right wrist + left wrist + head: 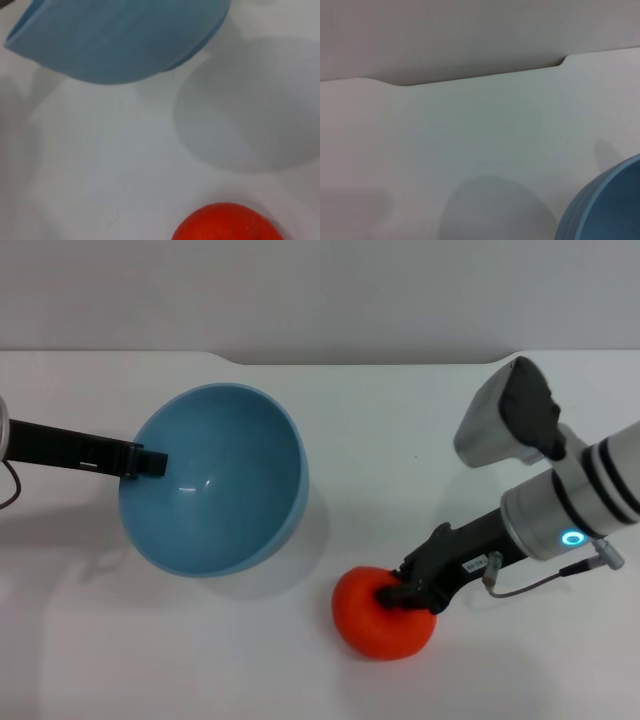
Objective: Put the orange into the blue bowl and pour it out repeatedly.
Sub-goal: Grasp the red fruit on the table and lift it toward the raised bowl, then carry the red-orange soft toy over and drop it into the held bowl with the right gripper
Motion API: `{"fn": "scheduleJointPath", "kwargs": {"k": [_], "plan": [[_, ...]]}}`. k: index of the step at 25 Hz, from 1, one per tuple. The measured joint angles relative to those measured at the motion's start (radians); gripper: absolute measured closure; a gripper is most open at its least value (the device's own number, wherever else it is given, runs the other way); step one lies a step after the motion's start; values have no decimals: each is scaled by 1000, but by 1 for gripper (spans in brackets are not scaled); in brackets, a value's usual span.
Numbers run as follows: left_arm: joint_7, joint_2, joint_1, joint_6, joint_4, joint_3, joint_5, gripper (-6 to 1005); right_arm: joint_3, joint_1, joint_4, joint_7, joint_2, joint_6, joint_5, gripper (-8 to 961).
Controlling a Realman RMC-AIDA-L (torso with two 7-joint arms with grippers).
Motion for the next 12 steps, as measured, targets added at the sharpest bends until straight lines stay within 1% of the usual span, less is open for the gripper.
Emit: {"fn": "scheduleJointPath", "kwargs": {"k": [2,5,8,9,10,11,12], "plan": [[0,0,-1,0,-1,5,2,1000,36,-22,-34,0,-1,-23,1,789],[0,-1,-7,-6,-11,22,8,1000,112,-78,-129,0,-2,-79,1,816],[1,-1,-23,-22,-50,51,10,1000,207,-150,-267,-2,-5,-164,1,842],[2,-1,-36,-33,-75,68,10,1000,239,-170,-310,-4,-5,-193,1,851],[2,0,-48,-39,-99,84,12,1000,315,-203,-402,-5,-4,-263,1,858],[3,1,-67,-47,-133,107,15,1000,315,-203,-402,-5,-4,-263,1,865],[3,0,-90,-49,-165,129,21,1000,355,-214,-443,-5,-3,-299,1,871]]}}
